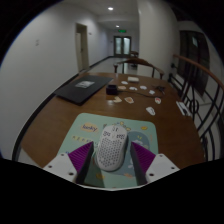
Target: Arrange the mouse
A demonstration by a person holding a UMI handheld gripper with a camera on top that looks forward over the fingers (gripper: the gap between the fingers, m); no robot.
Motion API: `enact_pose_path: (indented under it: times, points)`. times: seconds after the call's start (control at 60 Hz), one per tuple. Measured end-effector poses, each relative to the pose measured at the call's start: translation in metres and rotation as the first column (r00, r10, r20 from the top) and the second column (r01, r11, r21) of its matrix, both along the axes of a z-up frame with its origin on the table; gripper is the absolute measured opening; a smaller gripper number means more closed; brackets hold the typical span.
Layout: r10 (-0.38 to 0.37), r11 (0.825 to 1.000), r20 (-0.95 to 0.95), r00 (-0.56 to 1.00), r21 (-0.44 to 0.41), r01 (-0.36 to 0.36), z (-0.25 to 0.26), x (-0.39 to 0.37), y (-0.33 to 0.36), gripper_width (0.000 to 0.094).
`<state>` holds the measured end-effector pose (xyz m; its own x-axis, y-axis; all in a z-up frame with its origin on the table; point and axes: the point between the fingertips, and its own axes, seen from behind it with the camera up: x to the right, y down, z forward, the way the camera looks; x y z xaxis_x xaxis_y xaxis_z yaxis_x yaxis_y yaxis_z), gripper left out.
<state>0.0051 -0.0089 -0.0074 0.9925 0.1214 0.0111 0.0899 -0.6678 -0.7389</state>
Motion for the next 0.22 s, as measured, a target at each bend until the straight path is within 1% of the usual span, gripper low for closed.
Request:
enact_pose_path:
  times: [0.017, 0.033, 0.1, 0.167, 0.217]
  points:
    - [0.018, 1.0, 0.008, 1.0, 0.011, -0.018, 0.004, 0.001, -0.003, 0.076]
    - [0.036, 0.999, 0.017, 0.999, 0.023, -0.036, 0.009, 0.002, -0.008, 0.08]
    - [0.09, 0.995, 0.035, 0.995, 0.042, -0.092, 0.027, 0.01, -0.032, 0.083]
    - [0.112, 0.993, 0.008, 0.994, 0.039, -0.112, 0.038, 0.02, -0.059, 0.0834]
    - [0.112, 0.993, -0.039, 0.993, 0.046, -0.11, 0.048, 0.027, -0.076, 0.0834]
